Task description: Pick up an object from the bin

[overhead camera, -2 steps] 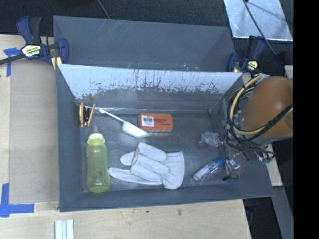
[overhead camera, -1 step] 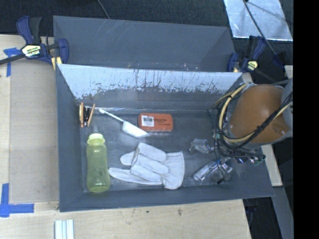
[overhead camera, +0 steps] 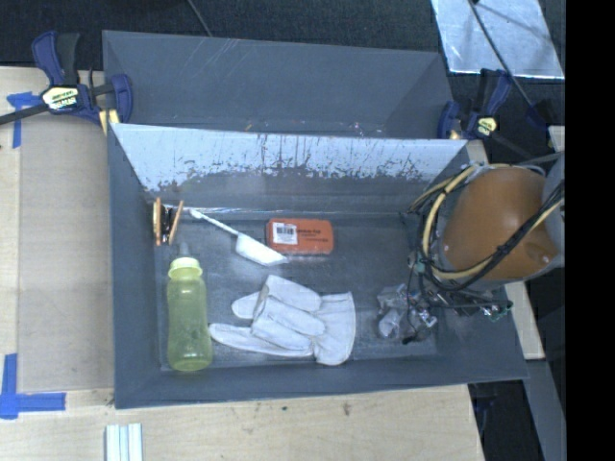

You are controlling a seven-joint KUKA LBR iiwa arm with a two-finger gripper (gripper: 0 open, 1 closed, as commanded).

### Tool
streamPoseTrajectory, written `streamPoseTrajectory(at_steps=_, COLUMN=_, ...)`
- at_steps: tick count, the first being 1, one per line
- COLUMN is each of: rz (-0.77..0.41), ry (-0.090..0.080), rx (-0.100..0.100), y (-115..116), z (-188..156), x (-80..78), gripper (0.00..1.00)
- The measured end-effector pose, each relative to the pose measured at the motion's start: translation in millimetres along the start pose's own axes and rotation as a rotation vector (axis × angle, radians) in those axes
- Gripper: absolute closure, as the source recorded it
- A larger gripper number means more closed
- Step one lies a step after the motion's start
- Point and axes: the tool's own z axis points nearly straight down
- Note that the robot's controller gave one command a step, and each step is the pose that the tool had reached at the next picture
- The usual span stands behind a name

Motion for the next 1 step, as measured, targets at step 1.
streamPoseTrajectory(at_steps=1, rz=0.0, ry=0.0, rx=0.0, y=-0.1, z=0.1, x=0.2, gripper=1.0)
